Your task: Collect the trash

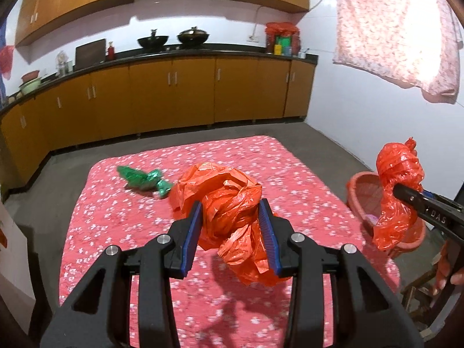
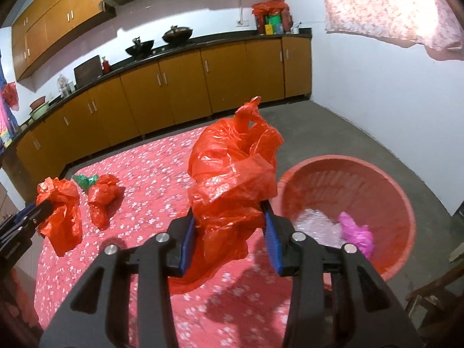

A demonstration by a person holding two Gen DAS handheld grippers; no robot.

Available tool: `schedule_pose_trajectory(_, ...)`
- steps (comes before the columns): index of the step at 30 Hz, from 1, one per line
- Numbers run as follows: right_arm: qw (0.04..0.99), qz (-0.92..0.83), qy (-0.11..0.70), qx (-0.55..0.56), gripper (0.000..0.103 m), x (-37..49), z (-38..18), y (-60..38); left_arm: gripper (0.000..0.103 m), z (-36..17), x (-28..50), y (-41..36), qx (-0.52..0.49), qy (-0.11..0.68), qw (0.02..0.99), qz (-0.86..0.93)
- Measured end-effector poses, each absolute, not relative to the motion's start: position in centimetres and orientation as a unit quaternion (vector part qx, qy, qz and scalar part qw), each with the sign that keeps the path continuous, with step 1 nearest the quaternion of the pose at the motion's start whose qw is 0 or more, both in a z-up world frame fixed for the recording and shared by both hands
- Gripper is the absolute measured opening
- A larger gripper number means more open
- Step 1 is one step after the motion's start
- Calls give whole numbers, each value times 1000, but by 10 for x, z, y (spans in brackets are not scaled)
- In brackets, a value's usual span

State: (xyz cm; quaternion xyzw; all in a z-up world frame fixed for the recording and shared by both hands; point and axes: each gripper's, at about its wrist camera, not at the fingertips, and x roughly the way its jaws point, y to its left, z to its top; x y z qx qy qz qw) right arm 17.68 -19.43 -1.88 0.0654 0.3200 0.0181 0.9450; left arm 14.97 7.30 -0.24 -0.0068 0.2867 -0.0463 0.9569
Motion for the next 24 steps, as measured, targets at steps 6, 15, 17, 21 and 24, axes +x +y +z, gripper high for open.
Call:
schedule_pose_trajectory(6,950,-2,304,74,41,159,-8,-222,40,5,147,45,5,281,957,-72)
schedule_pose_trajectory(15,949,-34,300,91,41,142,-10,-263,27,9,148,2,21,274,955,-114)
schedule_pose_trajectory(17,948,-38,302,97,41,142,-12,-265,20,2,155,-6,25,281,952,-115)
schedule_pose_trajectory(21,943,-42,310,111,41,139,-25,-269,19,-22,169,2,2,322,940,-112)
schedule_pose_trajectory(24,945,-45,313,87,41,135,-32,-266,21,-34,162,19,-11,333,936,-111)
